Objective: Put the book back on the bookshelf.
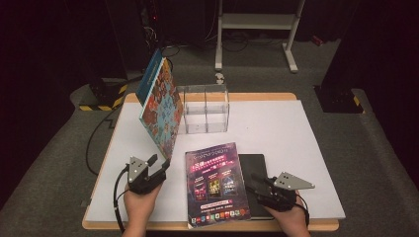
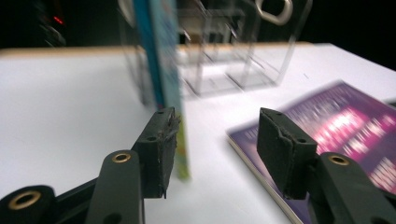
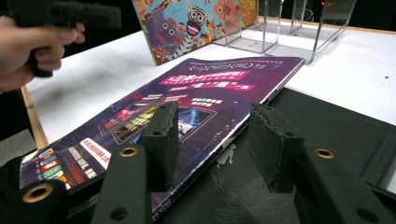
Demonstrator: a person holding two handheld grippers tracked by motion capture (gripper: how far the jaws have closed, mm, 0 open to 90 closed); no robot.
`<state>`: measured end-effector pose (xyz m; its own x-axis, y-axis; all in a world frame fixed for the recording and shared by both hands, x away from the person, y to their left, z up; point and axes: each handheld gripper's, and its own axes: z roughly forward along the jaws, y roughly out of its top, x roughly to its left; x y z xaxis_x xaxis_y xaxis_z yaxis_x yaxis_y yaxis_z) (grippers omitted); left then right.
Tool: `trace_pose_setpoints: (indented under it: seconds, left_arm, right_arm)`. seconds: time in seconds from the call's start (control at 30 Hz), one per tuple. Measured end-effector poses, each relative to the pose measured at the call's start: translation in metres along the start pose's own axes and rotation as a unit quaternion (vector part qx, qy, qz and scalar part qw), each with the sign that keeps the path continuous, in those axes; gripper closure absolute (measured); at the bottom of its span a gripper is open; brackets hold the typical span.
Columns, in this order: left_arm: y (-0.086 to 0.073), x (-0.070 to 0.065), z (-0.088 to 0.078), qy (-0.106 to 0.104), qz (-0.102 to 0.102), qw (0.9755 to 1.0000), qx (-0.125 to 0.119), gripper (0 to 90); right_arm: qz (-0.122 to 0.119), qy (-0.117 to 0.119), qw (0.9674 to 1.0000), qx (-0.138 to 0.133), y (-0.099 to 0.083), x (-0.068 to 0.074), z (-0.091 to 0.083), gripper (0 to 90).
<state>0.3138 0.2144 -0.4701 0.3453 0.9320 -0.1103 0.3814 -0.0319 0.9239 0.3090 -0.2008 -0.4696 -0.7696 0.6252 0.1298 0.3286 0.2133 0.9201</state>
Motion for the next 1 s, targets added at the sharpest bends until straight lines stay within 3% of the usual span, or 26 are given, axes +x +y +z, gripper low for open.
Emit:
trace_pose_setpoints:
  seconds: [0.13, 0.3, 0.37, 0.43, 0.5, 0.57, 0.73, 0.83, 0.87, 1.0]
  left_arm:
    - [-0.011, -0.008, 0.005, -0.023, 0.004, 0.9995, 0.022, 47.2]
    - [-0.019, -0.021, 0.010, -0.039, 0.035, 0.9972, 0.054, 48.1]
    - [-0.022, -0.025, 0.010, -0.048, 0.028, 0.9965, 0.062, 48.0]
    - [-0.025, -0.028, 0.010, -0.071, 0.007, 0.9948, 0.074, 45.9]
    - [-0.028, -0.032, 0.012, -0.091, -0.009, 0.9919, 0.088, 43.9]
    - [-0.031, -0.036, 0.015, -0.115, -0.027, 0.9869, 0.110, 39.4]
    - [-0.037, -0.047, 0.026, -0.131, -0.028, 0.9798, 0.148, 30.7]
    - [-0.035, -0.050, 0.030, -0.132, -0.031, 0.9785, 0.156, 28.1]
    - [-0.035, -0.051, 0.032, -0.136, -0.036, 0.9770, 0.160, 27.9]
    - [-0.033, -0.056, 0.035, -0.129, -0.035, 0.9777, 0.162, 24.6]
  right_arm:
    - [-0.005, -0.008, 0.9999, 0.002, -0.001, -0.001, 0.000, 50.9]
    - [-0.012, -0.013, 0.9998, 0.002, -0.002, -0.001, -0.001, 48.6]
    - [-0.014, -0.020, 0.9997, 0.002, -0.003, -0.002, -0.002, 48.3]
    - [-0.013, -0.025, 0.9996, 0.002, -0.003, -0.003, -0.003, 47.6]
    - [-0.010, -0.029, 0.9995, 0.004, -0.004, -0.004, -0.003, 47.3]
    - [-0.009, -0.033, 0.9994, 0.008, -0.005, -0.005, -0.002, 47.3]
    - [-0.010, -0.040, 0.9991, 0.013, -0.008, -0.004, -0.003, 47.4]
    - [-0.008, -0.044, 0.9989, 0.015, -0.008, -0.004, -0.003, 47.5]
    - [-0.008, -0.046, 0.9988, 0.015, -0.008, -0.004, -0.003, 47.6]
    - [-0.005, -0.049, 0.9986, 0.016, -0.009, -0.006, -0.004, 47.8]
